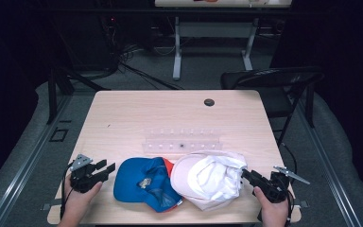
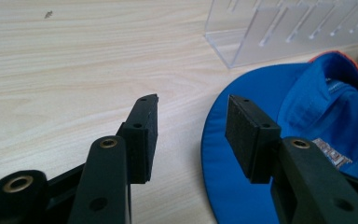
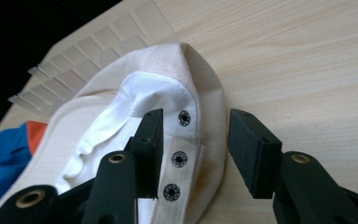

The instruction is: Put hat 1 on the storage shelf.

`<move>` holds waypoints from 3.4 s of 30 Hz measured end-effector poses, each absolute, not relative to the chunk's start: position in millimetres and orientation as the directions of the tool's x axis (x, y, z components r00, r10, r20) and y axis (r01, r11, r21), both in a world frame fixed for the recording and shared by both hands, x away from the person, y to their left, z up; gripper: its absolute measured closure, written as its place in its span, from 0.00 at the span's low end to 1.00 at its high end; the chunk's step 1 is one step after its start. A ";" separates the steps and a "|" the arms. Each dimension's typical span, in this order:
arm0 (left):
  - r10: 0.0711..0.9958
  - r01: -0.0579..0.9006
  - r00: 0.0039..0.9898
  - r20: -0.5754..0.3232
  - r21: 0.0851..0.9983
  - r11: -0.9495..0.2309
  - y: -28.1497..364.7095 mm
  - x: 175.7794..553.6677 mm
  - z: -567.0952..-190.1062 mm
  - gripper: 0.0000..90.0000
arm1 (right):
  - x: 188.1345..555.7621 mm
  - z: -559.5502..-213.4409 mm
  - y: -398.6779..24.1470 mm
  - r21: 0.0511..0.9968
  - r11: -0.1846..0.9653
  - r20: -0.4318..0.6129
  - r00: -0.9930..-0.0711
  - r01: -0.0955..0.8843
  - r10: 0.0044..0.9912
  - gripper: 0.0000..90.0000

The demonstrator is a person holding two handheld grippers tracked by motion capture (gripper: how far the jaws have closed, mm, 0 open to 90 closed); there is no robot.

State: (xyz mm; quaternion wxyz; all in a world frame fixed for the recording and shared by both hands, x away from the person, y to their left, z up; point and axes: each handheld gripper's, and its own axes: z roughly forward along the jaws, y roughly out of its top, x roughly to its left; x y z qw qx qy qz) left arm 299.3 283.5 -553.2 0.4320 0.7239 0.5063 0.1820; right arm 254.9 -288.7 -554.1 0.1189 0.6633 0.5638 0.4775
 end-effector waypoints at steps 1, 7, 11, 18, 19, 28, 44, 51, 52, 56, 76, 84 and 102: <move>0.890 0.576 0.421 -0.174 0.810 -0.114 283.5 299.3 -553.2 0.60 | 254.9 -554.1 -288.7 0.696 -0.336 0.499 -0.092 0.634 0.861 0.62; 0.889 0.576 0.434 -0.148 0.804 -0.147 281.9 301.3 -554.6 0.60 | 255.9 -553.5 -285.7 0.688 -0.329 0.501 -0.095 0.647 0.860 0.57; 0.888 0.577 0.440 -0.133 0.800 -0.166 283.0 297.7 -552.5 0.60 | 256.4 -548.6 -286.1 0.677 -0.338 0.515 -0.094 0.654 0.852 0.55; 0.894 0.567 0.430 -0.122 0.807 -0.162 285.0 295.9 -551.5 0.60 | 254.2 -539.9 -288.1 0.639 -0.352 0.552 -0.089 0.684 0.829 0.51; 0.895 0.568 0.430 -0.121 0.807 -0.164 284.9 296.0 -551.3 0.60 | 254.7 -538.7 -288.8 0.623 -0.357 0.567 -0.086 0.696 0.820 0.50; 0.888 0.566 0.445 -0.116 0.805 -0.178 281.0 297.4 -552.8 0.60 | 264.1 -536.0 -292.6 0.540 -0.343 0.600 -0.066 0.769 0.798 0.47; 0.890 0.573 0.439 -0.122 0.801 -0.172 280.5 297.9 -554.6 0.59 | 281.1 -559.8 -292.2 0.435 -0.320 0.665 -0.061 0.842 0.744 0.46; 0.891 0.575 0.438 -0.122 0.800 -0.174 280.7 298.0 -554.8 0.59 | 288.1 -565.4 -288.1 0.419 -0.314 0.685 -0.069 0.852 0.725 0.46; 0.890 0.575 0.439 -0.122 0.800 -0.174 280.4 298.1 -554.9 0.59 | 289.8 -565.9 -288.0 0.418 -0.311 0.683 -0.070 0.853 0.727 0.46; 0.889 0.573 0.440 -0.122 0.801 -0.173 280.4 297.9 -554.8 0.59 | 291.1 -563.5 -289.7 0.418 -0.290 0.664 -0.071 0.861 0.745 0.46; 0.890 0.571 0.439 -0.119 0.802 -0.175 279.5 297.8 -555.3 0.59 | 286.2 -525.5 -286.2 0.431 -0.314 0.734 -0.126 0.846 0.667 0.53; 0.891 0.573 0.439 -0.117 0.800 -0.178 279.0 297.7 -555.4 0.59 | 286.0 -508.5 -286.0 0.421 -0.294 0.747 -0.144 0.858 0.649 0.58; 0.887 0.572 0.447 -0.111 0.798 -0.189 277.6 297.8 -555.9 0.59 | 302.2 -509.3 -282.6 0.376 -0.271 0.749 -0.118 0.886 0.652 0.61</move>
